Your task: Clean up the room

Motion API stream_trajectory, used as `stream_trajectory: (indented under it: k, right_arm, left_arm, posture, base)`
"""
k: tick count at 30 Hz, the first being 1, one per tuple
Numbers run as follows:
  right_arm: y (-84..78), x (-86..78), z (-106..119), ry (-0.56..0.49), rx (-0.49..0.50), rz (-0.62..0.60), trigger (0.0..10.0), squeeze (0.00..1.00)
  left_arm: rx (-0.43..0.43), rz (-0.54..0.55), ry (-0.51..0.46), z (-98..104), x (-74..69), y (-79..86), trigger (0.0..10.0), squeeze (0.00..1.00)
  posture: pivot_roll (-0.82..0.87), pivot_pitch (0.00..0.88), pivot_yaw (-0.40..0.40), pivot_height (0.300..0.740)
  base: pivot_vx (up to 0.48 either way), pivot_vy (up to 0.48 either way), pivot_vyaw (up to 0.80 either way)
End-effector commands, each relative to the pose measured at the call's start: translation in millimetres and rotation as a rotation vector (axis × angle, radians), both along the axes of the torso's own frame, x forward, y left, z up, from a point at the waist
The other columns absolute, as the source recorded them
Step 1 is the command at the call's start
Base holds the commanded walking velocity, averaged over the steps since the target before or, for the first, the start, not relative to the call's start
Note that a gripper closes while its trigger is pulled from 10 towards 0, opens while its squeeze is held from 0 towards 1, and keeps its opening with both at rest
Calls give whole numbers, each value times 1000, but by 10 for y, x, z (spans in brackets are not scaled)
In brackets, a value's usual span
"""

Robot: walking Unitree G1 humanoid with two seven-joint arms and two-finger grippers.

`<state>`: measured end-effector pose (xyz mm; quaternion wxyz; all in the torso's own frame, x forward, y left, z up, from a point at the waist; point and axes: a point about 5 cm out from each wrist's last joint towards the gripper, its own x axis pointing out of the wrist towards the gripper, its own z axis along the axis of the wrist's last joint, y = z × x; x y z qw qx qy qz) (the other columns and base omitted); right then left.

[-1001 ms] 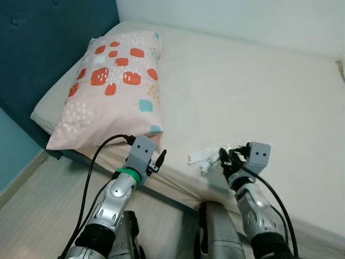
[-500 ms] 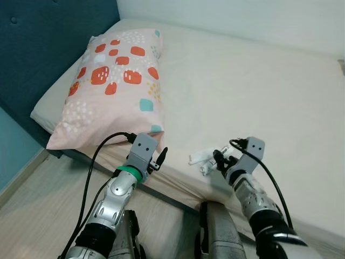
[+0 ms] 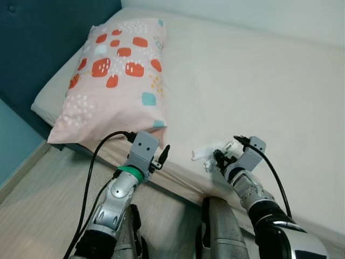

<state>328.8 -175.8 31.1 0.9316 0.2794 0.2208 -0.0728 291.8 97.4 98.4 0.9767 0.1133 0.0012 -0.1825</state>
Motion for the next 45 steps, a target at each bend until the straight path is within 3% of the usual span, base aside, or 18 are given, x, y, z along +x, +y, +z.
stream_trajectory:
  k: [1,17,23,33,34,35,36,37,45]
  right_arm:
    - [-41,-30,-44,22,0,-9,10000,0]
    - [6,111,161,-133,141,112,10000,0]
    - [104,160,230,-176,219,168,10000,0]
    - [284,318,450,-236,270,226,10000,0]
    - [324,336,472,-225,265,246,3255,0]
    - [350,348,486,-217,260,259,3255,0]
    - [367,353,490,-204,253,268,706,0]
    - [378,358,489,-185,239,274,0,0]
    - [344,340,421,-67,140,275,0,0]
  left_arm:
    - [6,-4,31,-40,-77,-3,10000,0]
    - [-34,38,25,218,-365,65,10000,0]
    - [-31,49,29,341,-528,107,10000,0]
    - [-19,63,57,381,-642,130,10000,0]
    - [-19,64,58,385,-642,131,10000,0]
    - [-19,64,59,386,-641,133,10000,0]
    - [-19,65,62,393,-644,133,10000,0]
    - [-19,66,65,399,-648,133,10000,0]
    - [-20,70,77,416,-668,132,10000,0]
  posture:
    - [55,191,46,600]
    - [119,317,44,600]
    - [181,376,51,600]
    - [210,396,52,600]
    - [212,396,51,600]
    - [212,396,51,600]
    - [213,396,52,600]
    - [214,396,52,600]
    - [206,395,53,600]
  base:
    - [0,0,0]
    - [0,0,0]
    - [0,0,0]
    - [0,0,0]
    - [0,0,0]
    - [0,0,0]
    - [0,0,0]
    - [0,0,0]
    - [0,0,0]
